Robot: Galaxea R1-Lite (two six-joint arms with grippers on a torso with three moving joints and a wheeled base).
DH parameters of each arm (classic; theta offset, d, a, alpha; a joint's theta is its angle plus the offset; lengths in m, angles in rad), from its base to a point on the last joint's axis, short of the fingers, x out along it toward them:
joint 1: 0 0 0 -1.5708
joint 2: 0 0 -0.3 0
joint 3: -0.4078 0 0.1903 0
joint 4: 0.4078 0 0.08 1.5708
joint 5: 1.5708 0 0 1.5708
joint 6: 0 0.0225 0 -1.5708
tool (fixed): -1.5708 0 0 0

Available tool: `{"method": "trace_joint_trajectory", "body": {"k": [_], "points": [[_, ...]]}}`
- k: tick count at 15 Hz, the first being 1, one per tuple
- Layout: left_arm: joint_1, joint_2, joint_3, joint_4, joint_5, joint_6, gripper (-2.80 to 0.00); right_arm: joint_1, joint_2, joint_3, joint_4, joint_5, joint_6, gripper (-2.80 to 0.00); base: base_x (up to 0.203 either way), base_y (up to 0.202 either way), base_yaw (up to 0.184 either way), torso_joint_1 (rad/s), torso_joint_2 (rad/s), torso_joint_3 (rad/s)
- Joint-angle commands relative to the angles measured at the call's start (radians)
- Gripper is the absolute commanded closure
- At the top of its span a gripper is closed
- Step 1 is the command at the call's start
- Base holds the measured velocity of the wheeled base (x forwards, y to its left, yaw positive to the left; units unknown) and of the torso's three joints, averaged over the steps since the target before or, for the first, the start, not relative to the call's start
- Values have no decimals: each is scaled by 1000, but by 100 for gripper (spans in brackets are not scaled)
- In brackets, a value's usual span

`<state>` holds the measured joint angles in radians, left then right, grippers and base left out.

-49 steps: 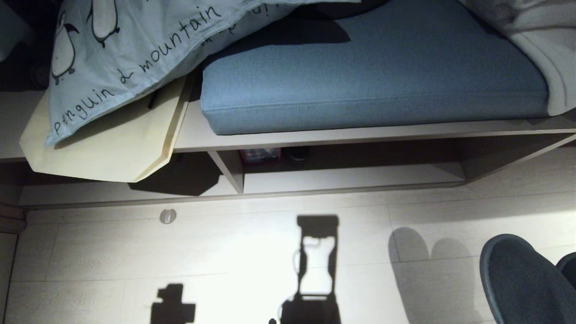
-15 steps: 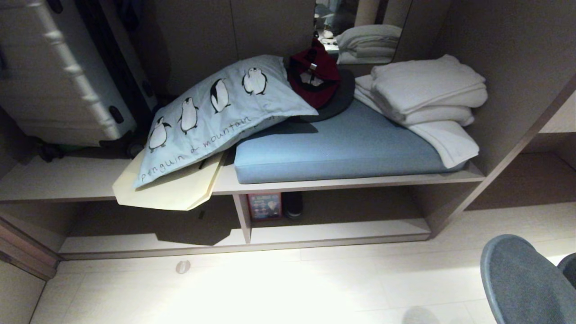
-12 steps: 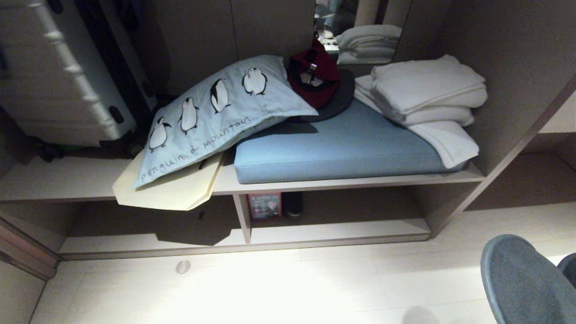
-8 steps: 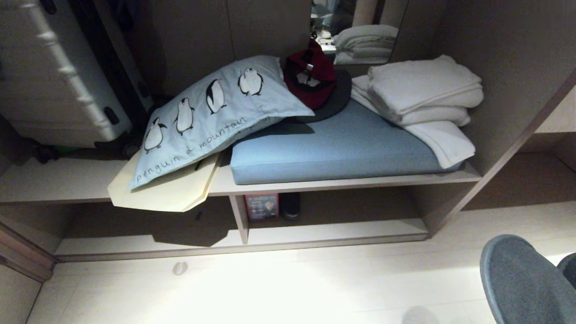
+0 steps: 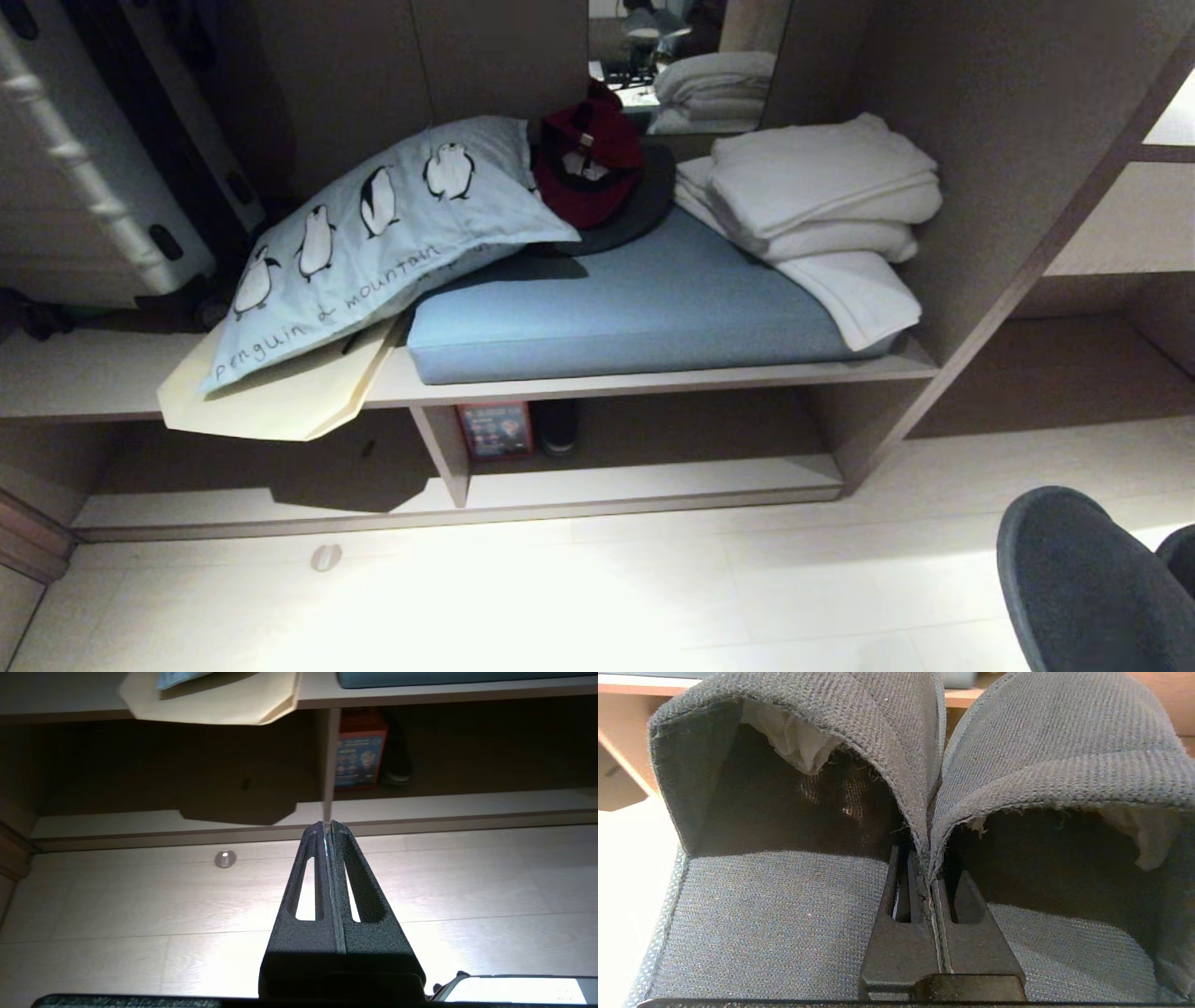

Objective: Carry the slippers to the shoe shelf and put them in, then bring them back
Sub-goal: Place the slippers on the floor

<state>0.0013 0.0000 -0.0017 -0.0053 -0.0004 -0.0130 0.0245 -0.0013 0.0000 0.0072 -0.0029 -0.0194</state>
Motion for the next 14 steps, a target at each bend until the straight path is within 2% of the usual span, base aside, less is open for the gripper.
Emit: {"method": "trace_joint_trajectory", "body": {"k": [1, 14], "points": [[0, 2, 0, -1, 0, -1, 0, 0, 1, 2, 0, 0, -1, 0, 0, -197, 3, 3, 7, 2], [1, 2, 0, -1, 1, -2, 0, 0, 1, 2, 0, 0, -1, 0, 0, -199, 2, 2, 3, 2]]}}
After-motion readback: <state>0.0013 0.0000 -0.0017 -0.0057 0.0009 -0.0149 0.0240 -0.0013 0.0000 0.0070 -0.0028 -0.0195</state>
